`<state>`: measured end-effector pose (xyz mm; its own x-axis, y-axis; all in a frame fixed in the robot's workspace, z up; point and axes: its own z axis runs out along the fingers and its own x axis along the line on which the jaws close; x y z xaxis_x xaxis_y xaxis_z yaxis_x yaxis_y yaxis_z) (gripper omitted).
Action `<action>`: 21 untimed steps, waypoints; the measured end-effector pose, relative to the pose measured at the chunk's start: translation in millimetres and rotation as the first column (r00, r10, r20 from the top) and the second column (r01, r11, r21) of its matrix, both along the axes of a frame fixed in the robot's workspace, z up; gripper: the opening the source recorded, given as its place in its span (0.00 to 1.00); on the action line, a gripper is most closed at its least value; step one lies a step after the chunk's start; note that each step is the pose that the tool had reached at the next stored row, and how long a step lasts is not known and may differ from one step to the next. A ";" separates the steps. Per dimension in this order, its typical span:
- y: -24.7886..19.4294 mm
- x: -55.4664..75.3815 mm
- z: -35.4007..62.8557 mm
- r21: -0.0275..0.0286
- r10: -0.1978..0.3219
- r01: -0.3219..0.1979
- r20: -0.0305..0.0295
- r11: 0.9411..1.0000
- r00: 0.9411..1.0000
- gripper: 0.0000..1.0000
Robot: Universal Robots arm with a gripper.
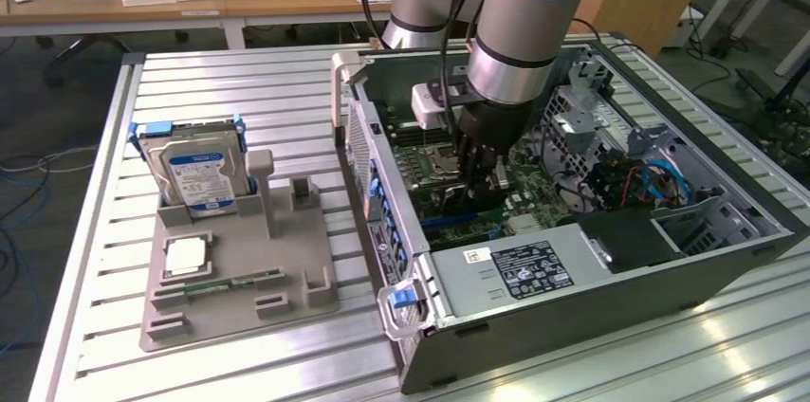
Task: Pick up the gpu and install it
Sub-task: 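Insert the gpu into the slot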
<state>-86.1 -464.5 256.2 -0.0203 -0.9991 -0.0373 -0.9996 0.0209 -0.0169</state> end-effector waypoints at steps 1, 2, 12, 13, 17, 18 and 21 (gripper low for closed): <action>0.0 0.0 -0.1 0.000 0.000 0.000 0.000 1.000 1.000 0.27; 0.0 0.0 -0.4 0.000 0.000 0.000 0.000 1.000 1.000 0.27; -1.1 -0.1 -1.0 0.000 0.000 0.000 0.000 1.000 1.000 0.27; -1.1 -0.1 -1.6 0.000 0.000 0.000 0.000 1.000 1.000 0.27; -1.1 -0.3 -2.9 -0.001 -0.002 0.002 0.000 1.000 1.000 0.27; -1.1 -0.3 -3.0 0.000 -0.005 0.005 0.000 1.000 1.000 0.27; -1.1 -0.2 -3.1 0.000 -0.017 0.017 0.000 1.000 1.000 0.27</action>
